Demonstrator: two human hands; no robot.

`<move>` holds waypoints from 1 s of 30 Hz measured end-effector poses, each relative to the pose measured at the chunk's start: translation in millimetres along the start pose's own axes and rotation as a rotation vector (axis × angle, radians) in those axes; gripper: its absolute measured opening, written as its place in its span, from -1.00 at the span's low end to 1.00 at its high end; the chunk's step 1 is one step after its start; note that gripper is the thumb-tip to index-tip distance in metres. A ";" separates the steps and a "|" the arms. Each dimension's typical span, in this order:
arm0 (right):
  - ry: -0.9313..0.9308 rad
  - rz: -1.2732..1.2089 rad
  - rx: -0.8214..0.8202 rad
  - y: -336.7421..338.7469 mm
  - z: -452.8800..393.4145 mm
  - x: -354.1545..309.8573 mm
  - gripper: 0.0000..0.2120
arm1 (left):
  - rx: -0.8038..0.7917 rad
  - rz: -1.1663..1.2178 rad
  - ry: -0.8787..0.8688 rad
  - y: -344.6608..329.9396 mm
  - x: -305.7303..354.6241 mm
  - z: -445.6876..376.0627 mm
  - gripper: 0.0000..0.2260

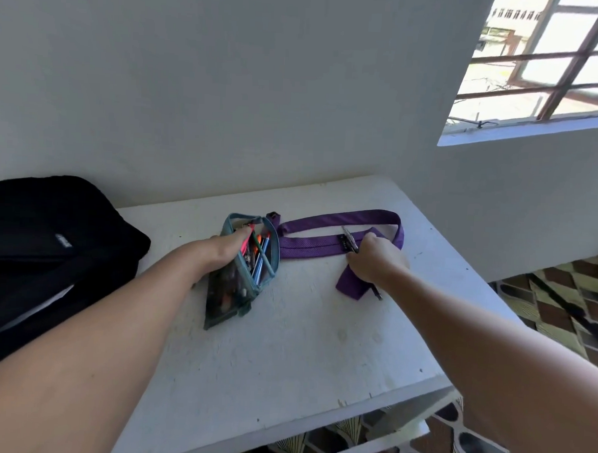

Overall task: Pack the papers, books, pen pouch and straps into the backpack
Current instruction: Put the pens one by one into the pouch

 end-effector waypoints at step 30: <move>0.888 -0.570 0.203 -9.5 30.0 -122.3 -0.79 | 0.400 0.143 -0.338 10.1 -29.4 45.1 -0.34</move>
Point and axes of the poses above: each hand's wrist, its own z-axis away from the middle knuckle, its own y-axis out of the back of the hand, x = y × z, the point moved 2 cm from there along -z, towards the middle knuckle, and after that the axes turned 4 degrees about z, right-handed, at the moved point
